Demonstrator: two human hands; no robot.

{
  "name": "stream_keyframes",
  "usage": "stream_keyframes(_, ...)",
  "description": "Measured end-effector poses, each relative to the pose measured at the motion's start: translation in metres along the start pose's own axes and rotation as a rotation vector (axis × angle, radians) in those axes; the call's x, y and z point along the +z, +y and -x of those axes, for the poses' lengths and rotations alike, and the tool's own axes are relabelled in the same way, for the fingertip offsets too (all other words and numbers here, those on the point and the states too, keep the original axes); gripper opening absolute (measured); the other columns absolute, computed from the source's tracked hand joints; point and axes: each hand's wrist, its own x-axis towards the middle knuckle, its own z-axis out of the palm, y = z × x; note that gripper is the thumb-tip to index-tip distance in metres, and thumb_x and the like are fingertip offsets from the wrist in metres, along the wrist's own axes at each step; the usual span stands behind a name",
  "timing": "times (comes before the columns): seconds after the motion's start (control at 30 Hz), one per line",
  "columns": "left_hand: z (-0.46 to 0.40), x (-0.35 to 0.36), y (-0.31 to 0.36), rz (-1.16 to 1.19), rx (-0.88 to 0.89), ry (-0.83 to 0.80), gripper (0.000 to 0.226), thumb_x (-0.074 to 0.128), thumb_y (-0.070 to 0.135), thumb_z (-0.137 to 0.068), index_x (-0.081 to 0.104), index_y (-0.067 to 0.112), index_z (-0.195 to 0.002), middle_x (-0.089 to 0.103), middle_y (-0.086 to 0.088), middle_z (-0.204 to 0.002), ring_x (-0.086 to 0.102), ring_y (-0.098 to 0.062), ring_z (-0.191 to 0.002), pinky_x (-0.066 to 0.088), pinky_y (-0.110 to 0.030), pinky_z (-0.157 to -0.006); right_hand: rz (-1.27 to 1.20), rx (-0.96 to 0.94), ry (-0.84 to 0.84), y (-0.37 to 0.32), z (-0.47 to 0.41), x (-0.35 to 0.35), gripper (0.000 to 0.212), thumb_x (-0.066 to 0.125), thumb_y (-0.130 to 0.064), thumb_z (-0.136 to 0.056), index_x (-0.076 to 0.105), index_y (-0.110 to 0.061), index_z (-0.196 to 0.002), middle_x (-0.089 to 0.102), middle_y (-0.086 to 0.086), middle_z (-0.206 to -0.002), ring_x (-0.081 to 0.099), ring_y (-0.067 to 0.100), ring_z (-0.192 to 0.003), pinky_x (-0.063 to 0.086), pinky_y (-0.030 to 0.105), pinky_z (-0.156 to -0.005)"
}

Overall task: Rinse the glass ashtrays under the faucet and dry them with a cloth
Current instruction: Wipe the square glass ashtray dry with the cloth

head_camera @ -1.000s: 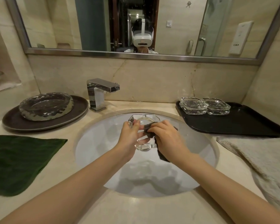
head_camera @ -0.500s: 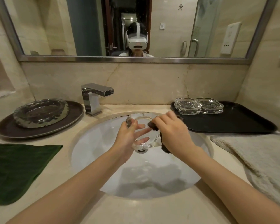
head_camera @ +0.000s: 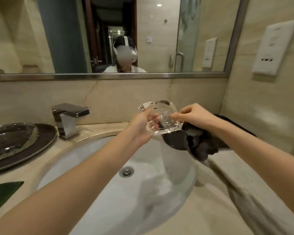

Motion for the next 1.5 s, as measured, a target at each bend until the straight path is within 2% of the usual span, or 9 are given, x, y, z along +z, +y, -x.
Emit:
stream_keyframes(0.13, -0.033, 0.049, -0.011, -0.107, -0.012, -0.029, 0.021, 0.041, 0.014, -0.100, 0.047, 0.013, -0.080, 0.046, -0.001, -0.072, 0.047, -0.010, -0.062, 0.035, -0.022, -0.054, 0.175, 0.055, 0.041, 0.022, -0.026, -0.041, 0.031, 0.061, -0.033, -0.083, 0.061, -0.013, -0.059, 0.050, 0.000, -0.058, 0.044, 0.014, -0.059, 0.034, 0.027, -0.055)
stream_keyframes(0.27, -0.080, 0.082, -0.017, -0.781, 0.053, -0.059, 0.017, 0.041, 0.017, -0.100, 0.050, 0.005, -0.109, 0.044, -0.004, -0.070, 0.042, -0.009, -0.049, 0.037, -0.020, -0.046, 0.307, 0.144, 0.068, 0.054, -0.061, -0.074, 0.040, 0.055, -0.034, -0.085, 0.068, 0.004, -0.085, 0.053, 0.006, -0.069, 0.046, 0.019, -0.066, 0.034, 0.029, -0.059)
stream_keyframes(0.37, -0.114, 0.100, -0.020, -1.048, 0.082, -0.078, 0.018, 0.041, 0.019, -0.099, 0.048, 0.005, -0.090, 0.042, -0.003, -0.045, 0.034, -0.011, -0.034, 0.026, -0.014, -0.033, 0.340, 0.201, 0.065, 0.078, -0.090, -0.090, 0.036, 0.057, -0.035, -0.085, 0.069, -0.001, -0.083, 0.055, 0.005, -0.070, 0.049, 0.020, -0.070, 0.037, 0.029, -0.059)
stream_keyframes(0.6, -0.186, 0.122, -0.040, -1.170, 0.158, 0.001, 0.027, 0.065, 0.019, -0.088, 0.049, 0.007, -0.069, 0.056, -0.003, -0.058, 0.046, -0.007, -0.036, 0.035, -0.017, -0.034, 0.296, 0.292, 0.001, 0.121, -0.139, -0.102, 0.030, 0.061, -0.034, -0.084, 0.066, -0.004, -0.083, 0.051, 0.004, -0.065, 0.045, 0.016, -0.059, 0.037, 0.027, -0.056)
stream_keyframes(0.83, -0.217, 0.118, -0.061, -1.301, 0.257, -0.005, 0.025, 0.067, 0.030, -0.086, 0.065, 0.004, -0.087, 0.063, -0.003, -0.066, 0.058, -0.010, -0.056, 0.047, -0.022, -0.053, 0.311, 0.311, -0.065, 0.152, -0.152, -0.092, 0.030, 0.060, -0.032, -0.086, 0.065, -0.005, -0.075, 0.052, 0.003, -0.066, 0.044, 0.015, -0.059, 0.036, 0.027, -0.058)
stream_keyframes(0.97, -0.229, 0.121, -0.066, -1.245, 0.226, -0.028, 0.024, 0.070, 0.026, -0.084, 0.065, 0.003, -0.091, 0.062, -0.002, -0.063, 0.054, -0.006, -0.044, 0.046, -0.019, -0.050, 0.334, 0.329, -0.059, 0.166, -0.158, -0.092, 0.034, 0.059, -0.036, -0.086, 0.054, -0.009, -0.066, 0.049, 0.003, -0.064, 0.043, 0.016, -0.057, 0.033, 0.027, -0.054)
stream_keyframes(1.13, -0.241, 0.143, -0.083, -1.234, 0.230, -0.022, 0.026, 0.071, 0.029, -0.083, 0.068, 0.005, -0.090, 0.064, -0.003, -0.070, 0.058, -0.014, -0.063, 0.049, -0.027, -0.063, 0.429, 0.381, -0.052, 0.177, -0.162, -0.113, 0.034, 0.058, -0.035, -0.088, 0.051, -0.010, -0.065, 0.053, 0.003, -0.073, 0.046, 0.015, -0.061, 0.035, 0.026, -0.054)
stream_keyframes(1.37, -0.246, 0.175, -0.107, -1.546, 0.323, 0.034, 0.027, 0.062, 0.041, -0.087, 0.059, 0.014, -0.087, 0.057, -0.001, -0.085, 0.053, -0.020, -0.079, 0.039, -0.028, -0.067, 0.703, 0.424, -0.122, 0.186, -0.165, -0.121, 0.038, 0.045, -0.027, -0.097, 0.055, 0.002, -0.119, 0.056, 0.015, -0.125, 0.054, 0.028, -0.107, 0.041, 0.031, -0.085)
stream_keyframes(1.5, -0.250, 0.182, -0.114, -1.623, 0.357, 0.055, 0.030, 0.061, 0.041, -0.087, 0.063, 0.013, -0.098, 0.064, -0.004, -0.098, 0.058, -0.022, -0.090, 0.039, -0.027, -0.070, 0.744, 0.447, -0.180, 0.186, -0.164, -0.117, 0.041, 0.035, -0.026, -0.101, 0.050, 0.001, -0.127, 0.050, 0.013, -0.134, 0.048, 0.026, -0.121, 0.037, 0.029, -0.095)
